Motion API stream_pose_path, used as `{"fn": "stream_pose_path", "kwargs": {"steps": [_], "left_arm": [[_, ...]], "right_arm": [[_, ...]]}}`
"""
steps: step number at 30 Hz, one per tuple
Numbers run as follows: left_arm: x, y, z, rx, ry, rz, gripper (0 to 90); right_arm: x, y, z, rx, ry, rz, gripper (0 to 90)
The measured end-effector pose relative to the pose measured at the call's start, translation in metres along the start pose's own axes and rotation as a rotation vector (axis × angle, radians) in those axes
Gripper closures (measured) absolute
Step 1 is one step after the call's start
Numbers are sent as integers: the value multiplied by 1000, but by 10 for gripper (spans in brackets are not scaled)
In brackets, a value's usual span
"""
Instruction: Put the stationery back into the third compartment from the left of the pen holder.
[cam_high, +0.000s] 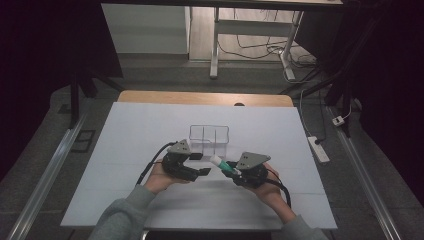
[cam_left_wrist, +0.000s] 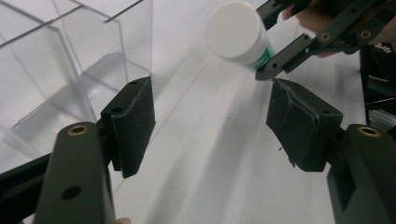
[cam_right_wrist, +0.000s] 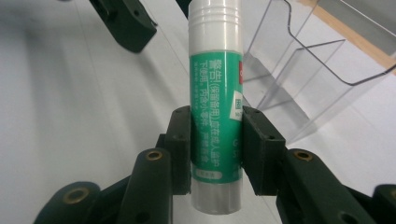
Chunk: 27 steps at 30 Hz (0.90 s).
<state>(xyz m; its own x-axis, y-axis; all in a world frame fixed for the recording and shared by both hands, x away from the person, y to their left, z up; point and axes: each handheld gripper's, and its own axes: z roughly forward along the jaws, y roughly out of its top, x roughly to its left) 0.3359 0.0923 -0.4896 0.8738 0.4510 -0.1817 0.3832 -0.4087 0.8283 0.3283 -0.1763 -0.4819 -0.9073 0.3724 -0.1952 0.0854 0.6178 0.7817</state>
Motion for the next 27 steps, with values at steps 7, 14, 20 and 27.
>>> {"fn": "stream_pose_path", "kwargs": {"steps": [7, 14, 20, 27], "left_arm": [[-5, 3, 7, -49, -37, -10, 317], [-6, 4, 11, -82, -58, -21, 378], [-5, 5, 14, -85, -70, -26, 530], [-6, 7, 13, -85, -116, -37, 642]], "right_arm": [[4, -1, 4, -44, 5, 26, 654], [7, -1, 8, -54, 24, 25, 653], [10, 0, 11, -65, 29, 19, 653], [12, -1, 15, -33, 21, 1, 640]]}}
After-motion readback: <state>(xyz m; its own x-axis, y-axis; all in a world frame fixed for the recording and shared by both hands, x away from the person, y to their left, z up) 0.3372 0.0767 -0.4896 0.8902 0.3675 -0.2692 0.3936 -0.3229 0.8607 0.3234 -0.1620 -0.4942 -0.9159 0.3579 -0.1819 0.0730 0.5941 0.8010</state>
